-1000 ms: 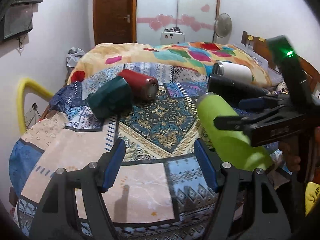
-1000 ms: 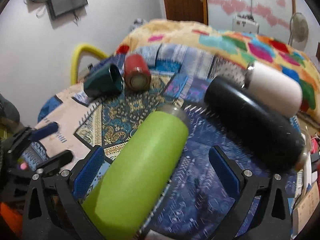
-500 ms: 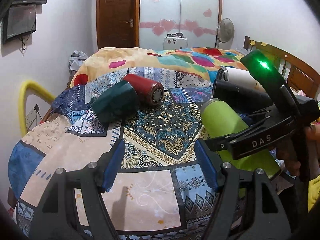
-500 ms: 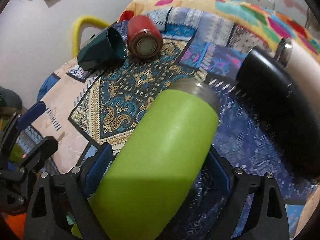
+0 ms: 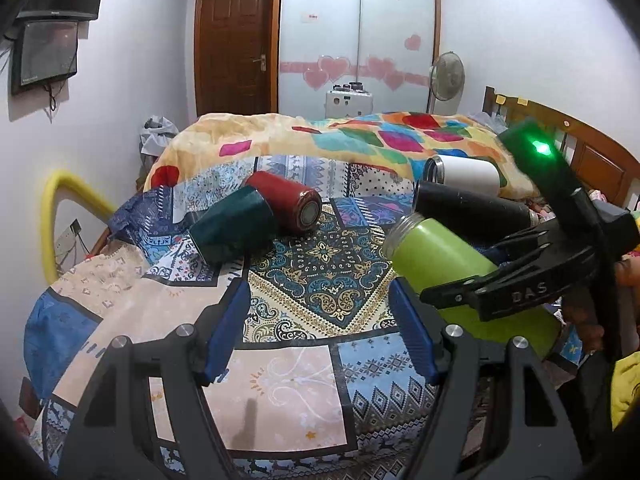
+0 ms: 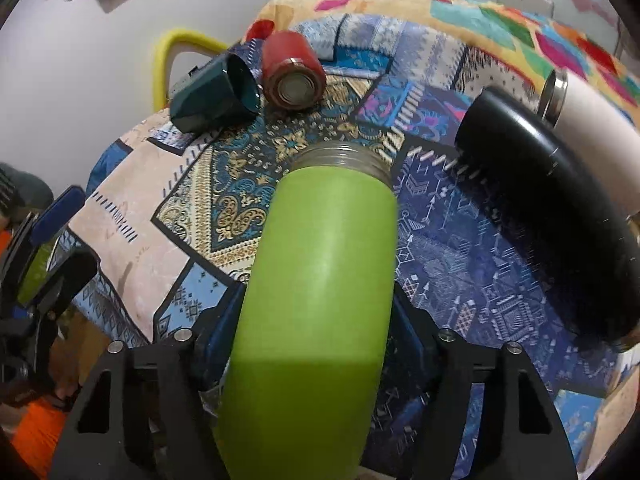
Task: Flip cup upright
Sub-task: 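Rotate the lime-green cup upright and lower it onto the quilt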
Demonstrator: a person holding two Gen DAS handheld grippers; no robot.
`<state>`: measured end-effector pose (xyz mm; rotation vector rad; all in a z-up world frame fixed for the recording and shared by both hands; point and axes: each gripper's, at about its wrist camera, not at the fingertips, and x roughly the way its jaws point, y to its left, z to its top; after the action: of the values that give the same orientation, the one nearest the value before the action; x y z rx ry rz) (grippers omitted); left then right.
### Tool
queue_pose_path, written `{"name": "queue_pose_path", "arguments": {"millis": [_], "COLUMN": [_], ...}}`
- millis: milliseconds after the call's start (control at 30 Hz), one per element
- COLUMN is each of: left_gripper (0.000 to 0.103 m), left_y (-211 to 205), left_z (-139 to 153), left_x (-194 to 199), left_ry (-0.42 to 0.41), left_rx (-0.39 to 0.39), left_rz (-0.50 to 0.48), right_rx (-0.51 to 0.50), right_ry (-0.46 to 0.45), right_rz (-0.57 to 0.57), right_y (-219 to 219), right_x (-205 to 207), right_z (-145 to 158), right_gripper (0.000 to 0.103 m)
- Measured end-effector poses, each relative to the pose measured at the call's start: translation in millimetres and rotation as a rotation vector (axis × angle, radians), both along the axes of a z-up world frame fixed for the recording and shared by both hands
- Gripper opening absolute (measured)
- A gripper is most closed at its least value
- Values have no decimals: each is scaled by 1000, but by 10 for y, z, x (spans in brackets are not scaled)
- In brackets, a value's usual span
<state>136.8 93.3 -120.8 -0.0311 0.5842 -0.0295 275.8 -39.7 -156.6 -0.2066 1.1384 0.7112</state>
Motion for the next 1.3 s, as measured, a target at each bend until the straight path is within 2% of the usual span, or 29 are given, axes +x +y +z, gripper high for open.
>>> {"name": "queue_pose_path", "arguments": {"millis": [467,600,767,900,1300], "left_gripper": [72,82,84,90,91], "left_y": [-159,-225,-262,-253,-214], "left_z": [279,353,407,418,261], "left_x": [-80,-107,-124,-119,-26], "left_ry": [-66,-96,-120,-133,-107], "left_rx": [-24,-27,-33,-42,-59], "left_rz": [-26,-29,-29,-30,-23], "right_rx": [146,193,231,249,170], "right_ry": [-258,-309,-356,-360,-349], "right_rz": [8,0,-20,-28,2], "right_y": [-265,-340,-341,-340,-291], "right_x": [-428,-475,-397,-302,-278], "right_z": [574,683,794,814,588], "right_gripper": [61,61,61,61,61]}}
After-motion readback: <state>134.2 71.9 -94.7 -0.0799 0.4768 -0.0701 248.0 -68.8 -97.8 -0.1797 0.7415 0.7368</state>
